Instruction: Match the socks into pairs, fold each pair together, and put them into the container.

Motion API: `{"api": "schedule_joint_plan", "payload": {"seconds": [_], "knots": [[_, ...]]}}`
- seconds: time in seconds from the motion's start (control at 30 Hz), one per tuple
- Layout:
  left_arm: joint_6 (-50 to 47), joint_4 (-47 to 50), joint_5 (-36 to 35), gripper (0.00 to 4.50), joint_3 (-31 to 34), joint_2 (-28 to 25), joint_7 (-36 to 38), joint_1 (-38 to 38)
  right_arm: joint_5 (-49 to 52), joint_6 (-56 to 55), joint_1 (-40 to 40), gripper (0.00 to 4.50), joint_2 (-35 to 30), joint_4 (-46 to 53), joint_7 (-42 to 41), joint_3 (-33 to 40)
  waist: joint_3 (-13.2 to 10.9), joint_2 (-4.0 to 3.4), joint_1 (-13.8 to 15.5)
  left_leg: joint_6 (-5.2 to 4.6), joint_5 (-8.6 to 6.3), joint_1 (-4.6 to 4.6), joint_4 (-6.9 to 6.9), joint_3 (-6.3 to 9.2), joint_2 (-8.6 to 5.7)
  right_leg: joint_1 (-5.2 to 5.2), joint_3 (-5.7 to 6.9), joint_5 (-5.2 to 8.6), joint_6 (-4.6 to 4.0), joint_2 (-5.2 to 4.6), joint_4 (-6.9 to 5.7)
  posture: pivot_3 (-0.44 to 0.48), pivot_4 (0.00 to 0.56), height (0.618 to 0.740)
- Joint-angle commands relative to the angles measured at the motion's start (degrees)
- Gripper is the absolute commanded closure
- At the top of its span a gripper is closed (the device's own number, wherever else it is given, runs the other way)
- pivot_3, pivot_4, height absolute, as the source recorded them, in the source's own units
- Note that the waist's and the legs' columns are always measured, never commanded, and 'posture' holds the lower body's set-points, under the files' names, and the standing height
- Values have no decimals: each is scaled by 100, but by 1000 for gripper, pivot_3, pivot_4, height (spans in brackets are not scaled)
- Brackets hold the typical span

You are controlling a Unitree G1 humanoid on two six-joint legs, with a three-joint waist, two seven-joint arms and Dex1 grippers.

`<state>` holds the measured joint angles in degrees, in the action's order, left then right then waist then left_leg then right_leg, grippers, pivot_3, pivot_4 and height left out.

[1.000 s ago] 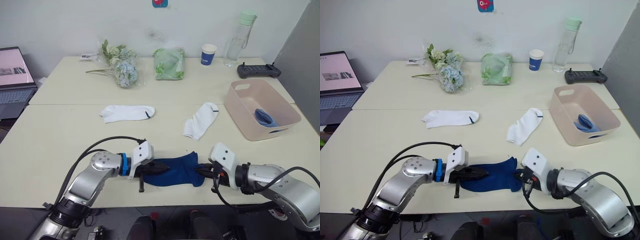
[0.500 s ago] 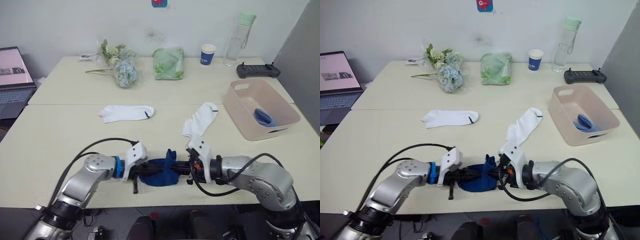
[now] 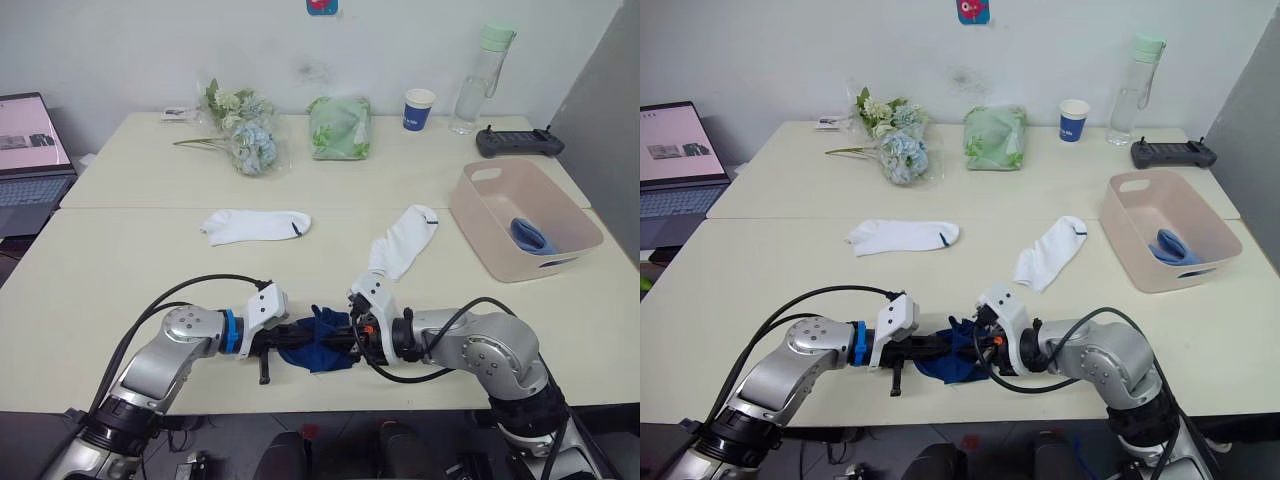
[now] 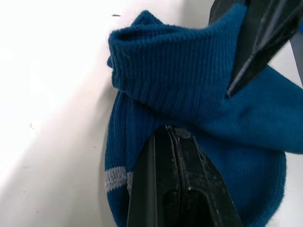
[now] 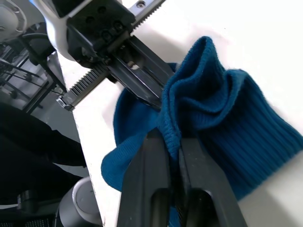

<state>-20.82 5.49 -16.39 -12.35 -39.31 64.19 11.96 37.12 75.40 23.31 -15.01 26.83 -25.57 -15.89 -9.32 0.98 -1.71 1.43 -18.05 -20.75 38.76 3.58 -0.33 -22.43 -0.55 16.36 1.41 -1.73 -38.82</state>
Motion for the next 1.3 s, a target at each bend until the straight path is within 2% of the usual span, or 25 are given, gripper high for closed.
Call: {"api": "schedule_joint_plan", "payload": {"seconds": [0.03, 0.13, 0.23, 0.37, 0.5, 0.73, 1.1, 1.3], "knots": [[-231, -167, -20, 4500, 369, -197, -179, -167, 268, 123, 271, 3009, 143, 392, 81, 451, 0, 0, -4, 0, 0, 0, 0, 0, 0, -1, 0, 0, 0, 0, -2, 0, 150, 740], [-758, 57, -480, 4500, 991, -516, -159, -319, 554, 340, 367, 1994, -13, 702, -36, 721, -1, -1, -35, 0, 0, -3, -1, 1, 2, -16, -5, 0, 0, 3, -10, 0, 150, 740], [-984, 153, -680, 4500, 1320, -760, -123, -302, 623, 191, 298, 885, -216, 823, -131, 792, -6, -8, -18, -1, 0, -7, -5, 13, 4, -22, 5, 2, -2, 6, -10, 0, 150, 740], [-1282, 178, -976, 4500, 1746, -958, -94, 112, 47, -654, 91, 885, -728, 699, -224, 519, -14, -7, 25, 0, 0, -18, -3, 14, 0, -23, 15, 2, -2, 0, -6, 0, 150, 740], [-1325, 499, -1115, 4500, 1515, -876, 78, 568, -643, -1534, 29, 1874, -902, 273, -314, -185, -15, -6, 2, 0, 0, -17, -3, 0, -6, -21, 3, 2, -2, -4, -1, 0, 150, 740], [-1302, 718, -1068, 4500, 909, -549, 193, 923, -1344, -2214, 176, 4480, -645, -546, -419, -965, -15, -5, -28, 1, 0, -16, -4, -15, -1, -31, -19, 2, -2, 2, -7, 0, 150, 740], [-573, 164, -443, 4500, 189, -319, 268, 451, -1908, -2205, 203, 4480, -327, -967, -306, -1201, -15, -5, -12, 1, 1, -16, -2, -16, -1, -36, -21, 1, -3, 2, -12, 0, 150, 740], [-259, -125, -159, 4500, 40, -339, 373, 322, -1821, -2838, 72, 4480, -626, -359, -873, -978, -15, -5, -9, 1, 0, -17, -2, -17, -2, -37, -20, 0, -3, 2, -11, 0, 150, 740]]}}
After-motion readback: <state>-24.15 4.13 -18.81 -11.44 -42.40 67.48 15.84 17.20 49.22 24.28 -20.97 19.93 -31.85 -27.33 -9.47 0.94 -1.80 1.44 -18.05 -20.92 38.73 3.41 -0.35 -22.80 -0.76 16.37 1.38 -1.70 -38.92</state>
